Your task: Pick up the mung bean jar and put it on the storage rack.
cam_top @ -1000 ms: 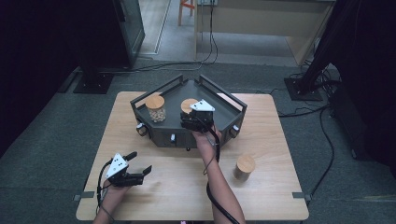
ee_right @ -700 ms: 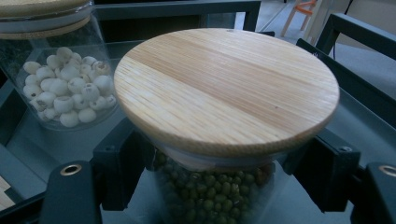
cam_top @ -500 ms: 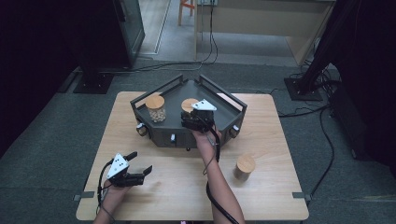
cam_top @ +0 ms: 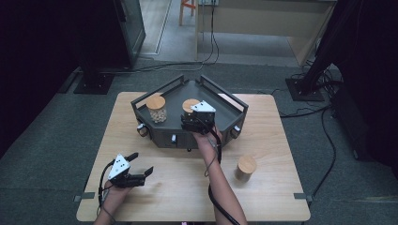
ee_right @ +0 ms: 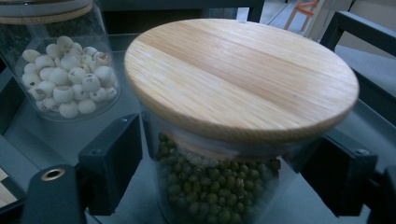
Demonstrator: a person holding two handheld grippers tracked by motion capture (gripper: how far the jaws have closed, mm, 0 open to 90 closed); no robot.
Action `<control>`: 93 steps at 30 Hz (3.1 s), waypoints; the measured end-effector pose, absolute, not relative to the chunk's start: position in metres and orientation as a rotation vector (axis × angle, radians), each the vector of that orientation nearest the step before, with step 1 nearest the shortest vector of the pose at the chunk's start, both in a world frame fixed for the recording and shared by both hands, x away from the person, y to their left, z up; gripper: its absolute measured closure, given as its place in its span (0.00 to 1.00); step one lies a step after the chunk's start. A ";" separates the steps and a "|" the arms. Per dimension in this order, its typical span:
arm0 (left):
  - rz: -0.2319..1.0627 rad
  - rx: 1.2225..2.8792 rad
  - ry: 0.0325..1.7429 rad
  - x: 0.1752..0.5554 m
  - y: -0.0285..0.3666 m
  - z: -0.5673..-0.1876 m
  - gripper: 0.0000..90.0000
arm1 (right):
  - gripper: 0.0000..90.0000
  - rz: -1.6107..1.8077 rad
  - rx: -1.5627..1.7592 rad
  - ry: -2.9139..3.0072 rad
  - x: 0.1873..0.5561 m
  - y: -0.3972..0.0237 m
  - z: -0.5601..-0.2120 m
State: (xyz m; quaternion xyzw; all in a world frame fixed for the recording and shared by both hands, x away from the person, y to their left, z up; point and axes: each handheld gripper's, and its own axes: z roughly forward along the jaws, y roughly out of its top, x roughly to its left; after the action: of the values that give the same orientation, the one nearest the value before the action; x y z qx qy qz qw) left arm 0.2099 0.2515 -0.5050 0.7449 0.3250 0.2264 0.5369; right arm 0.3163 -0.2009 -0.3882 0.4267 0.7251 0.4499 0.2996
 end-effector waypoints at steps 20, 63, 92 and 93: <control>0.539 1.789 0.768 0.212 0.249 -0.505 0.12 | 0.19 1.237 1.122 1.923 0.302 -0.218 -0.387; 0.546 1.814 0.756 0.212 0.247 -0.505 0.12 | 0.19 1.298 1.058 1.912 0.260 -0.256 -0.398; 0.549 1.838 0.739 0.212 0.244 -0.504 0.12 | 0.19 1.338 1.056 1.898 0.231 -0.285 -0.413; 0.547 1.838 0.740 0.213 0.244 -0.504 0.12 | 0.19 1.339 1.057 1.898 0.231 -0.286 -0.413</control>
State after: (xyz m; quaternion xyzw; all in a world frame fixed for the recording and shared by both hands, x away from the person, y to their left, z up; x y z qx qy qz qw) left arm 0.2125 0.2435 -0.5039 0.7654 0.3084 0.2280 0.5168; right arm 0.2306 -0.2859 -0.4135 0.3962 0.7117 0.5021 0.2904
